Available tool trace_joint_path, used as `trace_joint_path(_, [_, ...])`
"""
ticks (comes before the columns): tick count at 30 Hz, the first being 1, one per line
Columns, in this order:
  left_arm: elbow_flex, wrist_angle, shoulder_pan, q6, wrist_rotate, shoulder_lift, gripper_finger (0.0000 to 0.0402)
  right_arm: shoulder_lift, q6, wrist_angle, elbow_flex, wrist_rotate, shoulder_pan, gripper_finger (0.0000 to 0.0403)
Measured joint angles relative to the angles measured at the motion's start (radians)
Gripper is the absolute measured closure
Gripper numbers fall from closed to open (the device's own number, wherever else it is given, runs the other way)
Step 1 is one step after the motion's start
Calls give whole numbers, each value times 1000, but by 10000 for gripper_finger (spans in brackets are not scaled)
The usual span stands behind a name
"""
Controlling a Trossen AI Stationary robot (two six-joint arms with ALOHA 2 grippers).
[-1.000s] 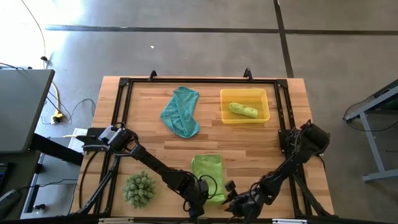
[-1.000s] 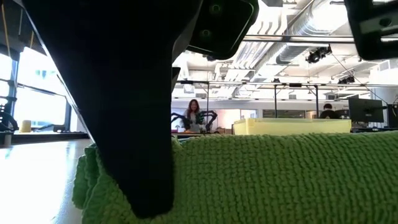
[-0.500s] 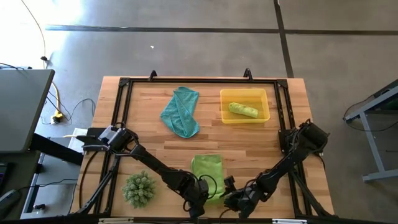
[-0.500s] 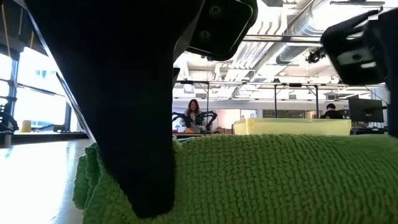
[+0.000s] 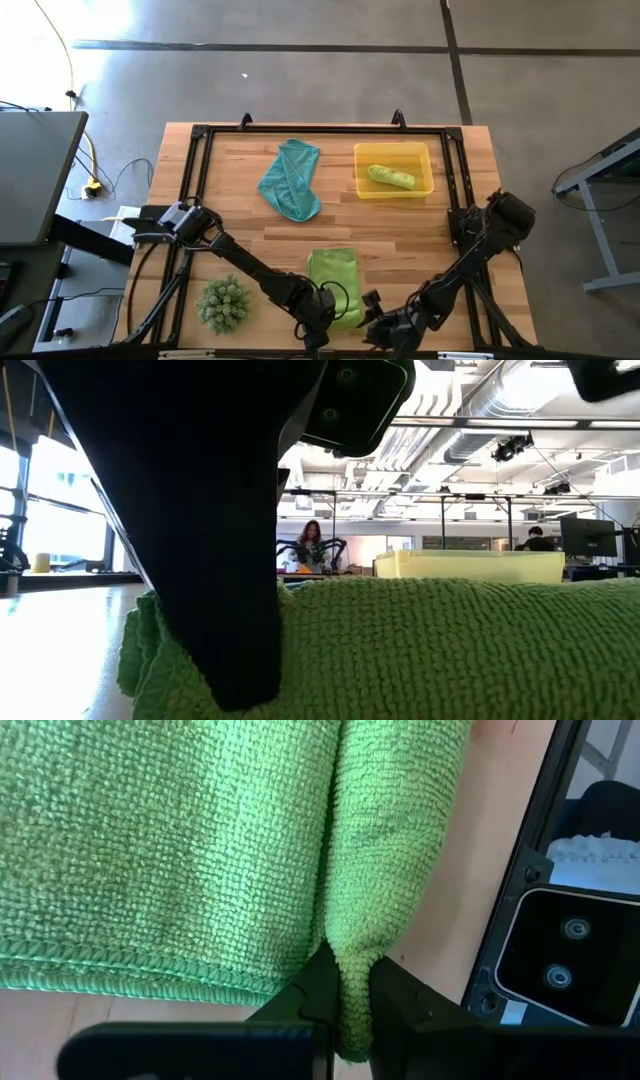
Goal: Roll microfiber towels into tight, uniform cylinder then place into a basket
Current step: Roll the green towel
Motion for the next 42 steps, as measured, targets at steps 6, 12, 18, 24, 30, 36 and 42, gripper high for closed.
trace_joint_path(6, [-1, 2, 0, 0, -1, 0, 382, 55, 59, -6, -2, 23, -21, 248])
trace_joint_path(12, [-1, 2, 0, 0, -1, 0, 379, 96, 84, -28, -2, 21, -34, 249])
trace_joint_path(18, [-1, 2, 0, 0, -1, 0, 377, 115, 86, -75, -2, 28, -45, 249])
trace_joint_path(24, [-2, 10, 0, -8, 0, 0, 376, 147, 124, -88, 1, 30, -62, 249])
trace_joint_path(30, [2, 46, -10, 43, 3, -2, 362, 157, 221, -116, 3, 31, -61, 267])
trace_joint_path(36, [40, 23, -7, 118, 3, -5, 313, 156, 344, -152, -12, 0, -64, 339])
trace_joint_path(42, [117, -79, 14, 271, 5, -2, 271, 152, 456, -139, -33, 0, -59, 394])
